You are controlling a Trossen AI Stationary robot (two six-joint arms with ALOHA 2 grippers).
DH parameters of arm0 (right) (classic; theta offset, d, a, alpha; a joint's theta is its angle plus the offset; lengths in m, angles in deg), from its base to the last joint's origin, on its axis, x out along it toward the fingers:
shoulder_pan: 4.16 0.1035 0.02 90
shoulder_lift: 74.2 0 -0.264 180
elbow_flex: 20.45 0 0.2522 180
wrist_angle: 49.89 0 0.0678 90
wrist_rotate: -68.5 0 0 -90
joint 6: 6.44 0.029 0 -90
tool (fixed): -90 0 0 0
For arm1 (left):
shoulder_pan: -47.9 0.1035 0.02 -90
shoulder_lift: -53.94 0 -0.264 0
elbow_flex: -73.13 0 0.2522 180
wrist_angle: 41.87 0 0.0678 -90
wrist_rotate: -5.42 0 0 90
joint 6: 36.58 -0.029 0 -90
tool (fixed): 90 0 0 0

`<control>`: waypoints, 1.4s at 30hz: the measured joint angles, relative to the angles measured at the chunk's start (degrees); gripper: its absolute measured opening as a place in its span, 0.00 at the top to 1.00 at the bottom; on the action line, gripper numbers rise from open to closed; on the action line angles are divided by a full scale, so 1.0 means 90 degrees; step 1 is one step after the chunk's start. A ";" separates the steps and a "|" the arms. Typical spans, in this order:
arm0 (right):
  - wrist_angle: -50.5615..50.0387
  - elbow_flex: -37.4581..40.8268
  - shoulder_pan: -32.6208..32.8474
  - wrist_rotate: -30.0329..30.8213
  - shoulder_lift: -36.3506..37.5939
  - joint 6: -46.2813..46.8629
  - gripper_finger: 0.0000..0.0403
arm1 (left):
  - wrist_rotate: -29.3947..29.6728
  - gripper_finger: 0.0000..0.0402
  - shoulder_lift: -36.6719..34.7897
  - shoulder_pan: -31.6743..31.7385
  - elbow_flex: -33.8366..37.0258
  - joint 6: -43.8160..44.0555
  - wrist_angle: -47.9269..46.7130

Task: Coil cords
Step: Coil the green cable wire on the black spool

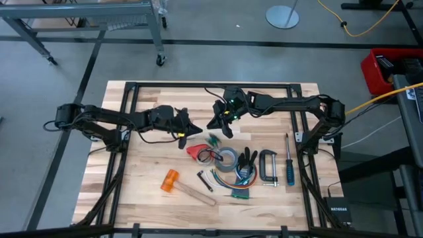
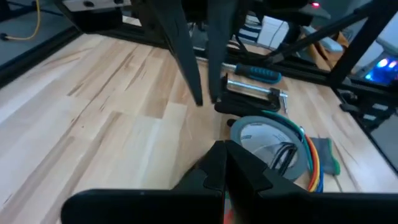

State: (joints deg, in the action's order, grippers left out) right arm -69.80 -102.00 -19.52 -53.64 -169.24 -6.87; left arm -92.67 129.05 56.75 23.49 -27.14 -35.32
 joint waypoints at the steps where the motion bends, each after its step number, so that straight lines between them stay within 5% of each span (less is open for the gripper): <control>1: 0.0002 0.0000 0.0000 0.0000 0.0000 0.0024 0.95 | -0.0007 1.00 0.0000 -0.0003 0.0000 -0.0033 -0.0011; 13: -0.0178 0.0007 -0.0002 0.0022 -0.0002 0.0040 0.97 | -0.0003 1.00 0.0000 -0.0008 0.0000 -0.0053 -0.0102; 23: -0.0953 0.0010 -0.0005 0.1163 -0.0005 0.0285 0.89 | 0.0408 0.99 0.0000 0.0029 0.0005 -0.0115 -0.1180; 34: -0.1484 0.0018 -0.0014 0.0950 -0.0557 0.0402 0.72 | 0.0974 0.71 0.0480 0.0444 0.0010 0.0694 -0.1842; 42: -0.1488 0.0019 -0.0461 0.0543 -0.1411 0.0874 0.75 | -0.0157 0.71 0.1136 0.0944 0.0010 0.2223 -0.1552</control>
State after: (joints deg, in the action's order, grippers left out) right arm -83.19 -101.83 -23.66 -48.75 -181.94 1.00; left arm -94.09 139.27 65.24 23.59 -7.14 -49.29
